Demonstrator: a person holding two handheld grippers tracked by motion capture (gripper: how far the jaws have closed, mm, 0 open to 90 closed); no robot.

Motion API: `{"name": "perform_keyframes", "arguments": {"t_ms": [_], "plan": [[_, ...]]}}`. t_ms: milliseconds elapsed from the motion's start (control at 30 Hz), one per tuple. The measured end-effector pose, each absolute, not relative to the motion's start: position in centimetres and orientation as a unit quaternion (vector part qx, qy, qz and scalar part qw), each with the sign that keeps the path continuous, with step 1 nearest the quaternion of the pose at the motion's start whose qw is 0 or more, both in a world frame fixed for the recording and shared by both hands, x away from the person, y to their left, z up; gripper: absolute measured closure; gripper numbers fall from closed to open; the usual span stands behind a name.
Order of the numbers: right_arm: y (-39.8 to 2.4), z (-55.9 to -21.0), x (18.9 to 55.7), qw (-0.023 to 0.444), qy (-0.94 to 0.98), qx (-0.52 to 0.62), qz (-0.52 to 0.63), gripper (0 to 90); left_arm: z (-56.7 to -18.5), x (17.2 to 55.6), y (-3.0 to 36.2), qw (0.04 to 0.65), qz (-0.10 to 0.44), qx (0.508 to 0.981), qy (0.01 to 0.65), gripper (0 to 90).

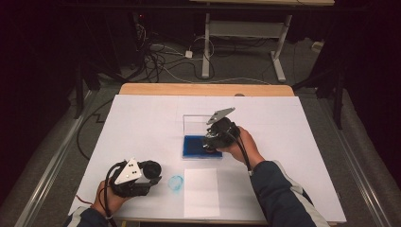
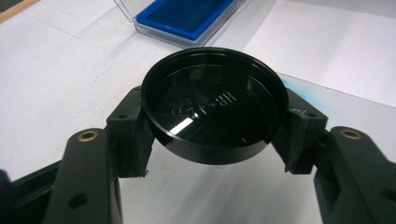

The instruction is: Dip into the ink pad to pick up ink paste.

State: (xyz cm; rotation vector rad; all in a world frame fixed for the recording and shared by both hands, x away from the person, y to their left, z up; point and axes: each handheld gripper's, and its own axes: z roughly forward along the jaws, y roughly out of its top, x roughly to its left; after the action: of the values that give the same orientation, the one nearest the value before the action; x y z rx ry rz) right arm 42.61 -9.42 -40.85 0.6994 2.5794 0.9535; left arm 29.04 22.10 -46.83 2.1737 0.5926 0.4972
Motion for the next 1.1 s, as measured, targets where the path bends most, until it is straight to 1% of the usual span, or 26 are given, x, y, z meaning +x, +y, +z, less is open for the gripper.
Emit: {"name": "perform_keyframes", "arguments": {"t_ms": [433, 1100], "plan": [[-9.7, -38.9, 41.7, 0.158, 0.897, 0.224, 0.348, 56.2, -46.8, 29.1, 22.1, 0.404, 0.197, 0.862, 0.233, 36.4], [-10.1, -37.6, 40.7, 0.159, 0.895, 0.208, 0.362, 56.2, -46.9, 29.1, 22.2, 0.405, 0.196, 0.862, 0.234, 36.5]]}}
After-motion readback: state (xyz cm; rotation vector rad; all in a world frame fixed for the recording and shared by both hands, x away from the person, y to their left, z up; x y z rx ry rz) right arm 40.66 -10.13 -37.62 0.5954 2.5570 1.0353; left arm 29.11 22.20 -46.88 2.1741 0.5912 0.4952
